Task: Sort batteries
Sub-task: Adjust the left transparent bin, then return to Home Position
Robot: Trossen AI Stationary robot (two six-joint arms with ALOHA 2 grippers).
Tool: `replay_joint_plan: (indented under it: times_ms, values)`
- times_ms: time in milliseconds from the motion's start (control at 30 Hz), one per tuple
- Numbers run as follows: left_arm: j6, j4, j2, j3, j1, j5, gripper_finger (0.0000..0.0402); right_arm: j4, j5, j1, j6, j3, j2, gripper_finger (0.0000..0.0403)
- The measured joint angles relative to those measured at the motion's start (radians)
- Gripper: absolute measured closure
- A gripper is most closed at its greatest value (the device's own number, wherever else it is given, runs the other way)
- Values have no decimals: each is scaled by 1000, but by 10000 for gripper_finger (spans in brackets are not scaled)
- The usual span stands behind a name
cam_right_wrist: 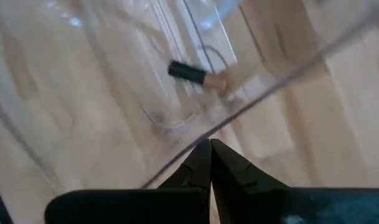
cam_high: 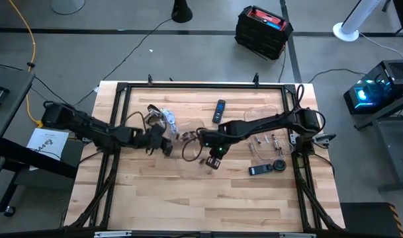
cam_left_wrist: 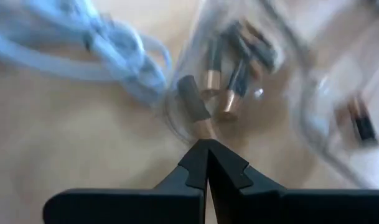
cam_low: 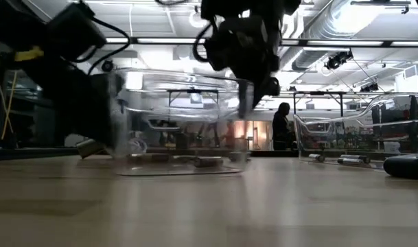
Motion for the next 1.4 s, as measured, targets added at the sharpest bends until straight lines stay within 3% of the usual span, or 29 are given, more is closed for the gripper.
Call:
replay_joint_plan:
  times_ms: [233,367,567,767,967,1067,1233,1400]
  values:
    - [136,151,-2,1,187,140,401,95,82,23,66,0,-1,403]
    - [200,115,-57,2,229,309,401,-40,166,11,31,0,-28,403]
    - [261,-8,-271,2,205,415,401,-254,287,-13,4,0,-129,403]
    - [262,168,-559,2,47,397,401,-332,322,-36,1,0,-268,403]
    - [430,245,-733,1,-204,143,401,-336,342,-64,90,0,-404,403]
    - [502,269,-765,-45,-283,76,401,-312,342,-70,137,0,-457,403]
    - [561,470,-807,-180,-288,122,401,-280,341,-67,209,0,-524,403]
    - [526,643,-837,-272,-170,251,401,-281,365,-36,271,0,-570,403]
